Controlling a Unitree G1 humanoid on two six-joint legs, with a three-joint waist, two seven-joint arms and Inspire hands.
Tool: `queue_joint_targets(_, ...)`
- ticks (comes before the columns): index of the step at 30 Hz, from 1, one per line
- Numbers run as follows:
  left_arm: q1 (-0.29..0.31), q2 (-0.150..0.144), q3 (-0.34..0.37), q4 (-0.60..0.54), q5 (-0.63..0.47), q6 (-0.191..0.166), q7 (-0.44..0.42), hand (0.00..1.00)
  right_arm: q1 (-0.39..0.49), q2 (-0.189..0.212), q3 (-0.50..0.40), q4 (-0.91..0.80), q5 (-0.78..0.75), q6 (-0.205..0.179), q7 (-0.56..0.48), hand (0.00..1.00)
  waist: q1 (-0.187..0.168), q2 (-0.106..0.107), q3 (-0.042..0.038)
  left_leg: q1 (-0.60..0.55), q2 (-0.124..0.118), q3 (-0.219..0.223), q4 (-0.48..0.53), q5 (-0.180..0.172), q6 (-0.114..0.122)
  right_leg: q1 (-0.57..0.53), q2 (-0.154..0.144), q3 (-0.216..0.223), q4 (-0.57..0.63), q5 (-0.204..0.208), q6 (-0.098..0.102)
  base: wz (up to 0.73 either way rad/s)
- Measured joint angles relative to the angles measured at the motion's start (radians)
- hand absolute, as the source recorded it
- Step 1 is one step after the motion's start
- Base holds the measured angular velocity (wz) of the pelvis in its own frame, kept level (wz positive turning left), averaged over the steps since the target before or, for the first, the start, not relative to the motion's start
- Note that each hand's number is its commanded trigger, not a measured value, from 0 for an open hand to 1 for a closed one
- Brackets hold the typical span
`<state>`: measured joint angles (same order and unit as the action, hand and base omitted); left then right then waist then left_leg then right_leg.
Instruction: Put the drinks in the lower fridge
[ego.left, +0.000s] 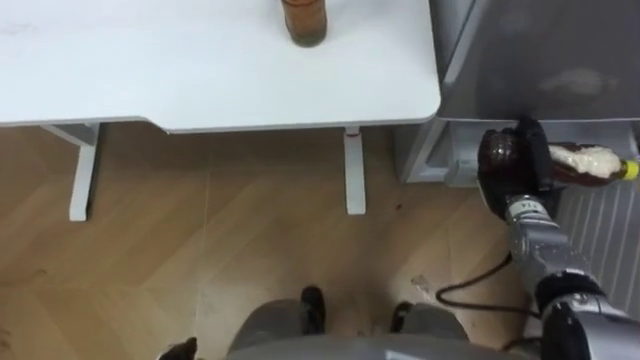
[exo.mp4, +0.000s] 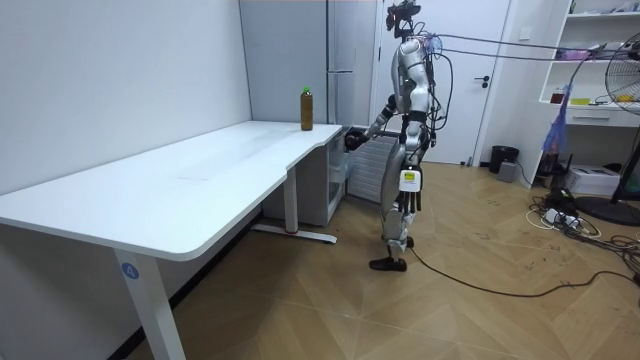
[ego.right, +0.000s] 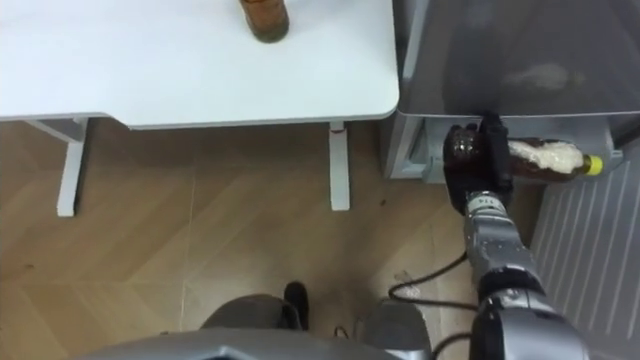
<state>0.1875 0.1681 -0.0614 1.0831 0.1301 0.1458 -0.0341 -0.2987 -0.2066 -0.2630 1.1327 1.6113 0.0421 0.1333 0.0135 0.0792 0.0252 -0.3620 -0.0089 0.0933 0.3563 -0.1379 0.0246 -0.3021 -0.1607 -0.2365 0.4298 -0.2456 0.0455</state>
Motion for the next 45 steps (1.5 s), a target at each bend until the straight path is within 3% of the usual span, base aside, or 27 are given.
queue_joint_targets(5,-0.042,0.009,-0.025,0.019,-0.009,-0.004,0.002,0.0,-0.05,-0.028,-0.004,0.082,0.002,0.003,-0.037,1.0,0.045,-0.009,0.0054,-0.094,-0.01,0.024,0.029,0.005,0.003,-0.13,-0.033,0.016,0.1,-0.027,-0.01,-0.04)
queue_joint_targets(10,-0.071,0.012,-0.041,0.019,-0.009,-0.017,0.003,0.0,-0.119,-0.073,-0.004,0.101,-0.007,0.026,-0.06,1.0,0.05,-0.02,0.0124,-0.166,-0.013,0.044,0.06,0.005,0.003,-0.218,-0.041,0.044,0.146,-0.035,-0.011,-0.05)
queue_joint_targets(13,-0.075,0.02,-0.041,0.021,-0.009,-0.022,0.003,0.0,-0.182,-0.109,-0.007,0.113,-0.01,0.025,-0.085,1.0,0.047,-0.039,0.0179,-0.191,-0.016,0.058,0.061,0.008,0.009,-0.261,-0.045,0.064,0.169,-0.037,-0.009,-0.08)
queue_joint_targets(17,-0.094,0.037,-0.059,0.056,-0.012,-0.024,0.003,0.0,-0.247,-0.155,-0.004,0.113,-0.01,0.023,-0.1,1.0,0.057,-0.062,0.02,-0.233,-0.017,0.063,0.088,0.008,0.009,-0.308,-0.046,0.082,0.198,-0.039,-0.01,-0.02)
queue_joint_targets(21,-0.094,0.055,-0.064,0.055,-0.018,-0.024,0.003,0.0,-0.27,-0.181,-0.005,0.111,-0.015,0.023,-0.105,1.0,0.064,-0.065,0.0193,-0.266,-0.013,0.063,0.105,0.007,0.011,-0.334,-0.047,0.074,0.208,-0.038,-0.01,0.06)
queue_joint_targets(34,-0.097,0.074,-0.08,0.046,-0.017,-0.025,0.001,0.0,-0.34,-0.229,0.004,0.111,-0.102,0.022,-0.173,1.0,0.065,-0.064,0.0179,-0.338,-0.02,0.056,0.146,0.01,0.017,-0.404,-0.065,0.066,0.27,-0.05,-0.017,0.05)
queue_joint_targets(45,-0.097,0.088,-0.08,0.034,-0.011,-0.06,0.004,0.0,-0.378,-0.238,0.025,0.111,-0.111,0.022,-0.256,1.0,0.051,-0.067,0.0177,-0.351,-0.022,0.056,0.153,0.013,0.02,-0.418,-0.071,0.063,0.284,-0.053,-0.018,0.01)
